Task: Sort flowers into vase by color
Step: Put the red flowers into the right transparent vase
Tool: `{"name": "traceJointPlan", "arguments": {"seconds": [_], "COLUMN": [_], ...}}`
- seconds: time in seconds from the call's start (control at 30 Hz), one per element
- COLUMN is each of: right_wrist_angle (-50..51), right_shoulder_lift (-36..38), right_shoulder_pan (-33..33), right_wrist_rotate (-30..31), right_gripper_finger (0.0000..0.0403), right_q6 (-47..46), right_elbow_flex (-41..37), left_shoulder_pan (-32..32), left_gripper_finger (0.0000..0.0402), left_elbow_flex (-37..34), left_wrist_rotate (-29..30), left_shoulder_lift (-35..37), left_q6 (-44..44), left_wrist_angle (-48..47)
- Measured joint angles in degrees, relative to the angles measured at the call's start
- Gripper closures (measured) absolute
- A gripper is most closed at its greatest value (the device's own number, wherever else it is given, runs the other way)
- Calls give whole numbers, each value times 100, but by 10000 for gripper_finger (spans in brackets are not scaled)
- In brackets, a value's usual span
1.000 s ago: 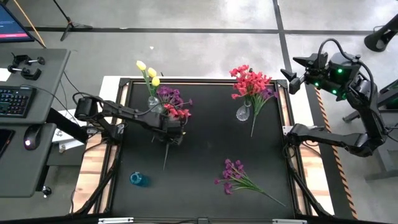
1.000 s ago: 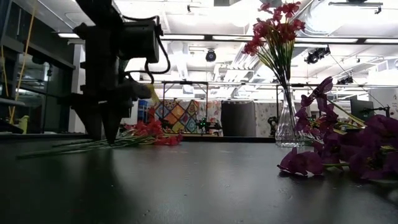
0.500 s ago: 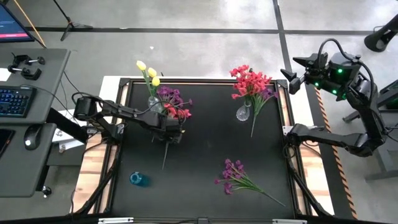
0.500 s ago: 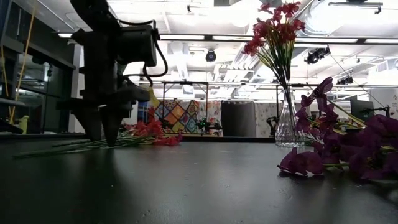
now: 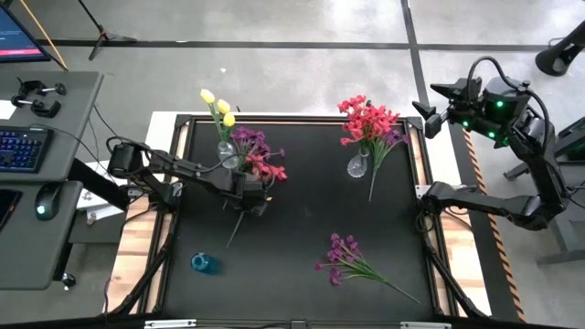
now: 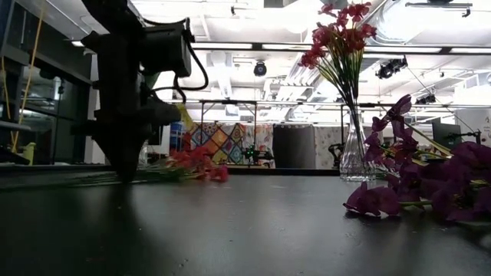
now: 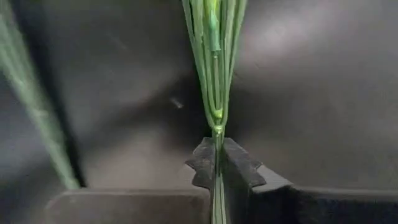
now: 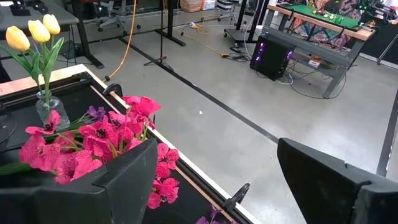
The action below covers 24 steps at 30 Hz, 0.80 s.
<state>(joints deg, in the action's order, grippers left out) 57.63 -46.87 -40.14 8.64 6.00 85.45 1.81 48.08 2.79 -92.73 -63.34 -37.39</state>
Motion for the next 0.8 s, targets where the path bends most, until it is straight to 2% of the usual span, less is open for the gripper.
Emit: {"name": "traceJointPlan", "arguments": {"seconds": [0.1,0.23,0.4,0.57,0.8], "right_wrist_angle": [0,0,0,-3,-207], "right_shoulder_lift": [-1,0,-2,-2,-4], "right_shoulder_pan": [2,0,1,0,0], "right_wrist_rotate": [2,7,13,13,-8], "right_gripper_finger": [82,82,82,82,82], "right_q6": [0,-2,-4,-20,-262], "right_elbow_flex": [0,0,0,0,0], "left_shoulder_pan": [92,126,127,35,-460], "left_gripper_finger": [399,401,401,401,401], "left_elbow_flex": [89,179,190,194,194], "left_wrist_rotate": [-154,-66,66,508,1251], "left_shoulder_lift": [342,1022,1950,2387,1917], "left_q6": [313,891,1793,3090,5380], "left_wrist_angle": [8,76,734,2495,5823]}}
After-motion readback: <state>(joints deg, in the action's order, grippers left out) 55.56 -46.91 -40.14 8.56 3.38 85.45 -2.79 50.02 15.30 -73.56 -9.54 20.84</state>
